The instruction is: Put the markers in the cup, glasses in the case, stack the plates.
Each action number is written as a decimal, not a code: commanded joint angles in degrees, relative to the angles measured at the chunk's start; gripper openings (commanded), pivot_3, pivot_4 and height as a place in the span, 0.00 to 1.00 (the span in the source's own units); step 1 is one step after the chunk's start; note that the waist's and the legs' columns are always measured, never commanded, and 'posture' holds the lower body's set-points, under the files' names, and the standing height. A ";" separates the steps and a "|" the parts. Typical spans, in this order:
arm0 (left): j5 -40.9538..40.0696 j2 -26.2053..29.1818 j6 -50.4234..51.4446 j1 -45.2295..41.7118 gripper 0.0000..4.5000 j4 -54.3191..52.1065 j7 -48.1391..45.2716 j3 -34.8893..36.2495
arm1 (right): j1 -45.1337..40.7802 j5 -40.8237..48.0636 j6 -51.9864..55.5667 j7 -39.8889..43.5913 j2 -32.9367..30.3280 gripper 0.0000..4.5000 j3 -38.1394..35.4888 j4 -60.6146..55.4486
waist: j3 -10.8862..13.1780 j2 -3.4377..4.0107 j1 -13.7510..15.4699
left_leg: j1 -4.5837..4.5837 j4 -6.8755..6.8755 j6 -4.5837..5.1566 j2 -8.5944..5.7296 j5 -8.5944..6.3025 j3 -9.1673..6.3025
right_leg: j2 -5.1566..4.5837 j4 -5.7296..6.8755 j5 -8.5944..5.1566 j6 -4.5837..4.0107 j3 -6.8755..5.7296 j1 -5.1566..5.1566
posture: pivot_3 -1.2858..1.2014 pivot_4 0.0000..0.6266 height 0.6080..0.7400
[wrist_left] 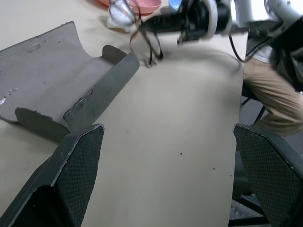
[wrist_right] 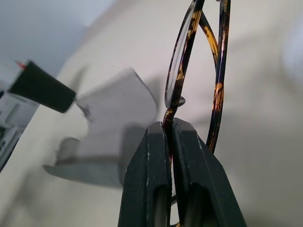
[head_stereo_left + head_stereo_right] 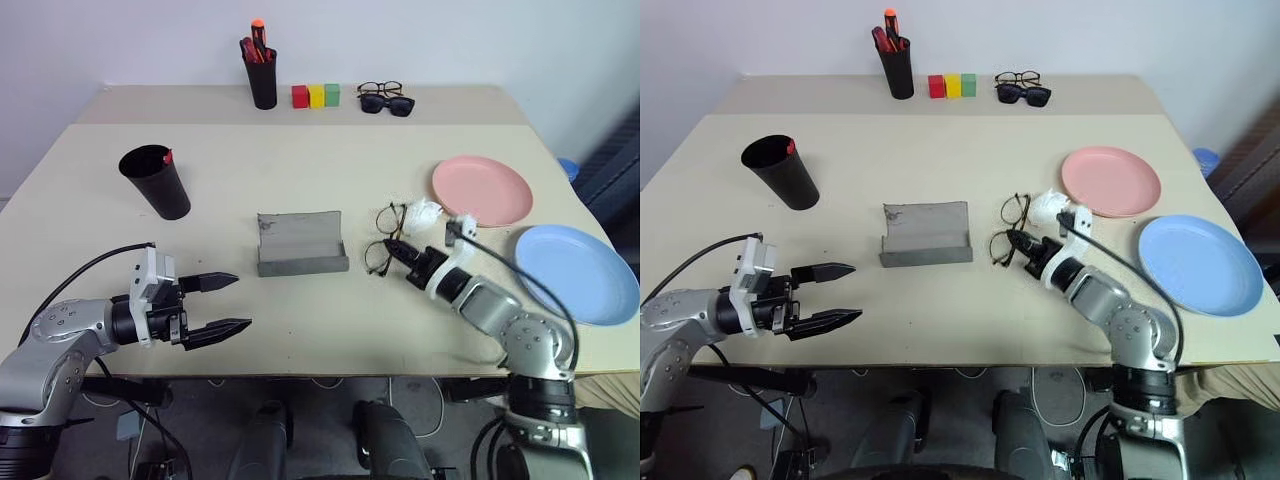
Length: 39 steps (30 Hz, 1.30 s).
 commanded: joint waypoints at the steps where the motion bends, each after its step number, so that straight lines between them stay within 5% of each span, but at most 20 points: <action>1: -0.77 0.41 -0.23 -0.84 1.00 -0.71 -0.16 0.47 | -7.42 1.04 1.70 6.91 -3.98 0.02 2.55 -3.34 | 0.00 0.00 -0.06 | 0.00 -0.02 0.00 0.01 0.00 0.02 | 0.01 0.01 0.00 0.00 0.00 -0.03 | 0.52 0.24 1.00; 9: -0.03 0.10 -1.25 -2.82 1.00 1.95 -1.61 -1.04 | -22.62 -13.37 -4.18 25.17 -8.72 0.02 19.16 7.80 | -0.03 -0.05 0.19 | -0.02 -0.07 0.01 0.03 0.00 0.07 | 0.05 0.00 0.01 -0.02 -0.01 -0.09 | 0.52 0.24 1.00; 16: 0.28 0.04 -2.02 -1.99 1.00 1.92 -2.20 -0.69 | -29.37 -31.65 -20.74 35.28 -4.24 0.02 30.50 29.74 | -0.02 -0.05 -0.12 | -0.03 -0.03 0.00 -0.01 0.01 0.24 | 0.01 0.03 0.04 0.00 0.07 -0.13 | 0.52 0.24 1.00; 25: -0.07 0.28 -3.09 2.16 1.00 0.61 -2.04 1.48 | -36.53 -40.31 -28.69 46.39 -0.14 0.02 31.84 44.32 | -0.02 -0.05 -1.07 | 0.03 0.00 -0.01 0.03 0.02 0.28 | 0.05 0.27 0.05 0.02 0.10 -0.18 | 0.52 0.24 1.00; 39: 0.02 -0.08 -3.94 1.99 1.00 1.24 -1.94 0.87 | -37.15 -44.67 -22.91 60.18 1.41 0.02 36.01 39.55 | -0.02 -0.05 -1.36 | 0.08 -0.01 -0.01 0.05 0.01 0.29 | 0.07 0.38 0.05 0.02 0.11 -0.21 | 0.52 0.24 1.00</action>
